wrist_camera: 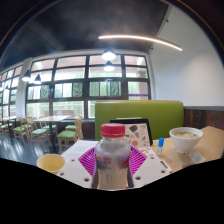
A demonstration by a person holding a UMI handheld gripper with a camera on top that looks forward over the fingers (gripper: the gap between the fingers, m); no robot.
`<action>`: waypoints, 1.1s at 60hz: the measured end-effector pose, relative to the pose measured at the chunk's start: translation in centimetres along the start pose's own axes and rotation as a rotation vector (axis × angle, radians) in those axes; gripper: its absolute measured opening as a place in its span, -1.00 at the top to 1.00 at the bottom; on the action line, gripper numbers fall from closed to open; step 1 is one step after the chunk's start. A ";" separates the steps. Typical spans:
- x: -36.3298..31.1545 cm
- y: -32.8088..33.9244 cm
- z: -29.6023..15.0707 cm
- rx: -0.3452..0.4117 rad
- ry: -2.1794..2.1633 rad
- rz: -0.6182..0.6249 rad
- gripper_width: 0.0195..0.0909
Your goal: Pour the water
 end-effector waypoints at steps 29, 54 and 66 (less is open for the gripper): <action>-0.3 0.2 0.3 -0.001 0.054 0.043 -0.42; -2.1 16.5 -4.5 -0.021 0.086 0.014 -0.76; -6.5 24.6 -4.4 -0.025 0.068 -0.082 -0.75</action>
Point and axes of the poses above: the point between the fingertips, and its own axes, seen from behind it with the camera up: x to the right, z down, y backward, against the way the camera looks, the point moved 1 cm from there along y, backward, against the way the camera looks, and after that the axes turned 11 degrees about -z, right-handed, at the moved point
